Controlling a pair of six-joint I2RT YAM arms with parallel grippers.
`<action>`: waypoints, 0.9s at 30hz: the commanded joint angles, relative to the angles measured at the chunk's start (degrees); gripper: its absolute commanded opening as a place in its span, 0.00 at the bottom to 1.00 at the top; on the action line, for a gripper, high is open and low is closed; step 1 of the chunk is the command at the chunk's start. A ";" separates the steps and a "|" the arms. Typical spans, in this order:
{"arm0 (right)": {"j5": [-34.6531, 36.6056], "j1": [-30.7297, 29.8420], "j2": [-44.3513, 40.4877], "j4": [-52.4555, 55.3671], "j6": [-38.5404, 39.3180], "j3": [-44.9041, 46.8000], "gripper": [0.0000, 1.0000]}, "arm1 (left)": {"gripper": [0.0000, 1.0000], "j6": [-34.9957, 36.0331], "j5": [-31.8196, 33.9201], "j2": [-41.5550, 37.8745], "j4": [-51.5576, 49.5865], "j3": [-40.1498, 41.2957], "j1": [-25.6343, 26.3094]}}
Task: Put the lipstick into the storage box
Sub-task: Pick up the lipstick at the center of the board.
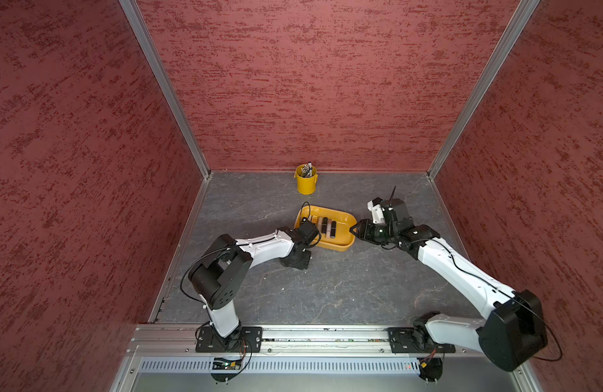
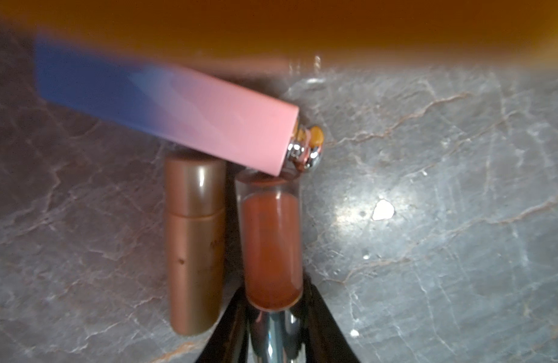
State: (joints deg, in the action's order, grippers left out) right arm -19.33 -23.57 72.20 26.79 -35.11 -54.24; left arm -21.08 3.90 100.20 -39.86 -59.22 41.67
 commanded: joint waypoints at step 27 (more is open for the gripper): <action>-13.61 0.68 -0.41 -11.66 -5.82 3.37 0.45 | 0.11 -5.59 -24.91 -19.88 9.72 6.08 -0.69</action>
State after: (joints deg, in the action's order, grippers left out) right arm -28.01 -23.40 71.85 20.10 -38.92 -51.86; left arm -25.15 -14.31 83.13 -34.87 -54.76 42.28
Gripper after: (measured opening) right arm 0.450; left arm 0.253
